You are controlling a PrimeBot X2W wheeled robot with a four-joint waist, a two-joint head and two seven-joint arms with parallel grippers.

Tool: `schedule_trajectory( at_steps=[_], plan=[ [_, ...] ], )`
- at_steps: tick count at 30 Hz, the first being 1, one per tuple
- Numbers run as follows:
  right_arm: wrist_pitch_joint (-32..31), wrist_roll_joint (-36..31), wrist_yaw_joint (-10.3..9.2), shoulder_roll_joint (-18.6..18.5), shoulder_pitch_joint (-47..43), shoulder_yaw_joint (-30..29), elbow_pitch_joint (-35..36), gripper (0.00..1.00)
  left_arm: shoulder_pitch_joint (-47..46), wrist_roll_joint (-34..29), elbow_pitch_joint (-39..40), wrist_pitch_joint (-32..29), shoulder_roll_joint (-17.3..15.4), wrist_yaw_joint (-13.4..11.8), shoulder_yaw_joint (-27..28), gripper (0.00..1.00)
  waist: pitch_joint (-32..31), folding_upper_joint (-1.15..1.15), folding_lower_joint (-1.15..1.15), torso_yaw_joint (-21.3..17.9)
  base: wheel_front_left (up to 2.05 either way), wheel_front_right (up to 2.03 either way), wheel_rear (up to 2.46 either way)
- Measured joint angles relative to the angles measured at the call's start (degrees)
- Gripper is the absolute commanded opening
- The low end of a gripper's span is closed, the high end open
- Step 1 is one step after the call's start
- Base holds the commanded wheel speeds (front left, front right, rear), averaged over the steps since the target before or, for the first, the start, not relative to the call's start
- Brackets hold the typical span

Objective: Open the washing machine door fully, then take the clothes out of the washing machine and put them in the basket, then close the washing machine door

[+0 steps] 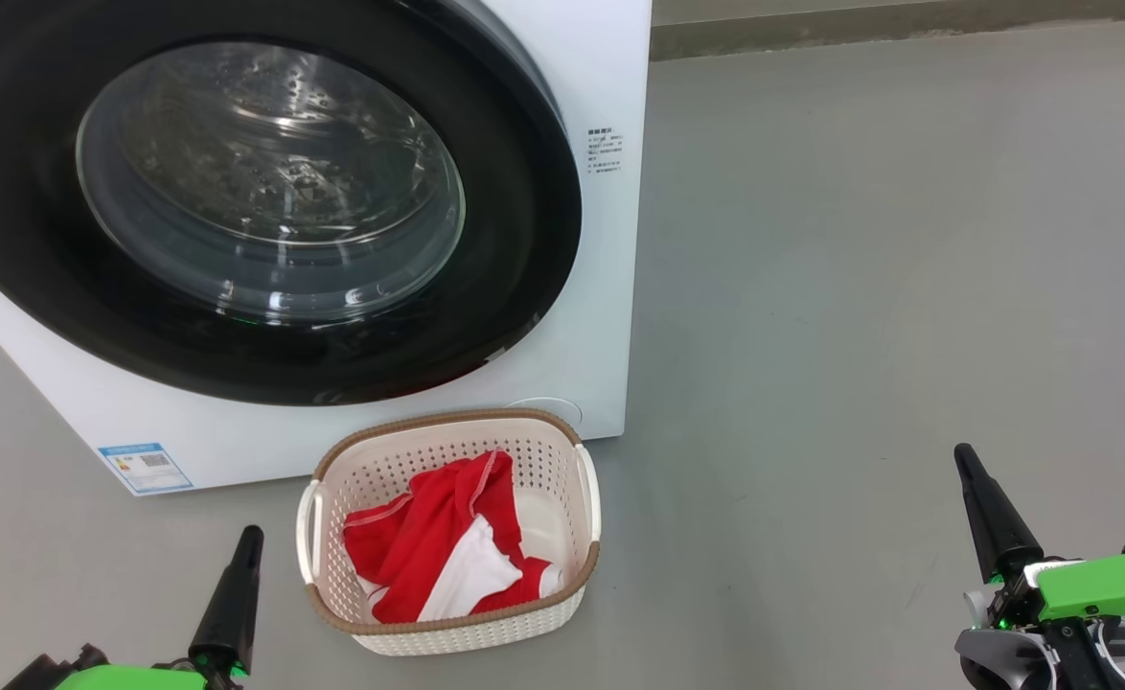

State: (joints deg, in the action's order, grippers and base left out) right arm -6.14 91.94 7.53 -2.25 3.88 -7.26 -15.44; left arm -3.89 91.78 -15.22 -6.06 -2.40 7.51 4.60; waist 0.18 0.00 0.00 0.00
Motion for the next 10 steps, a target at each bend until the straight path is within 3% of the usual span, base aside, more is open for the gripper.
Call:
schedule_trajectory(
  at_steps=[10],
  plan=[
    [0.00,0.00,0.00,0.00,0.00,0.00,0.00,0.00,0.00,0.00,0.00,0.00,0.00,0.00,0.00,0.00,0.00,0.00,0.00,0.00,0.00,0.00,0.00]
  ],
)
